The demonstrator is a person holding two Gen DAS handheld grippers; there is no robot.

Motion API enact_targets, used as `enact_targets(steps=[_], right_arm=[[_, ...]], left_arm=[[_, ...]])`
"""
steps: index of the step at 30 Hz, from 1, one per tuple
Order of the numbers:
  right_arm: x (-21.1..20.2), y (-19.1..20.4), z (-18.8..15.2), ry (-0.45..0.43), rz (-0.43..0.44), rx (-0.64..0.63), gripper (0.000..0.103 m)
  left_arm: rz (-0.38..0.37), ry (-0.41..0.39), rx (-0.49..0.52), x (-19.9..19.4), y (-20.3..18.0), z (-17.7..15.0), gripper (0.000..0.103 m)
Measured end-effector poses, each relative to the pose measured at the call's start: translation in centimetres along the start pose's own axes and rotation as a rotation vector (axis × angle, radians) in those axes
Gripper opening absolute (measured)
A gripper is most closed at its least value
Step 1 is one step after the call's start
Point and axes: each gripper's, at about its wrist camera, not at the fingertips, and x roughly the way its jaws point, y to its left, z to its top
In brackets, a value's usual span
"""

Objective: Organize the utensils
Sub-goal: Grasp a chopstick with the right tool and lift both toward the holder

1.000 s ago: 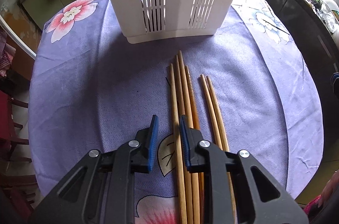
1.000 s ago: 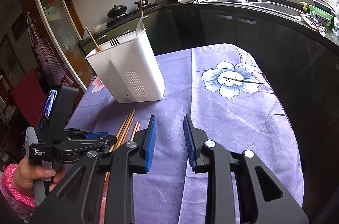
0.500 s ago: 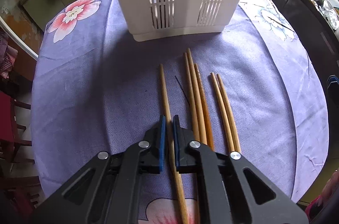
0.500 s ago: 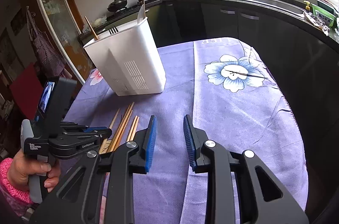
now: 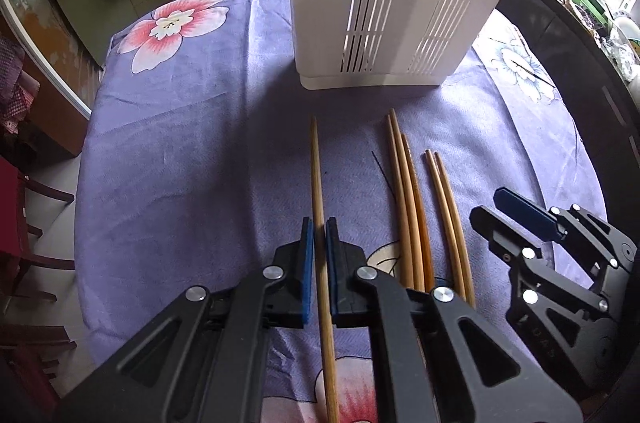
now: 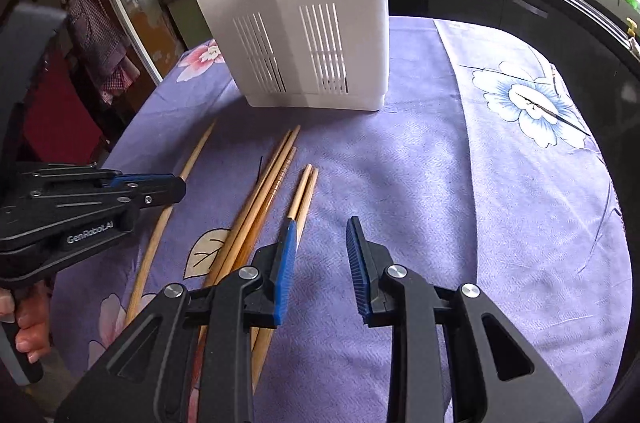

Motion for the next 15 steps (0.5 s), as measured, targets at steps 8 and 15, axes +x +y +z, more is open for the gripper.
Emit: enact_targets(steps=[8,15], right_arm=[[-1.0,-1.0,-0.1,-0.031,0.004,0.025,0.026],[0.1,0.7,-0.4,-0.010,-0.069,-0.058,0.026]], left_arm=[[-0.027,-0.004,-0.001,-0.1,0.3,0.0,0.006],[-0.032,-0.013,0.002,-0.3,0.2,-0.1,0.006]])
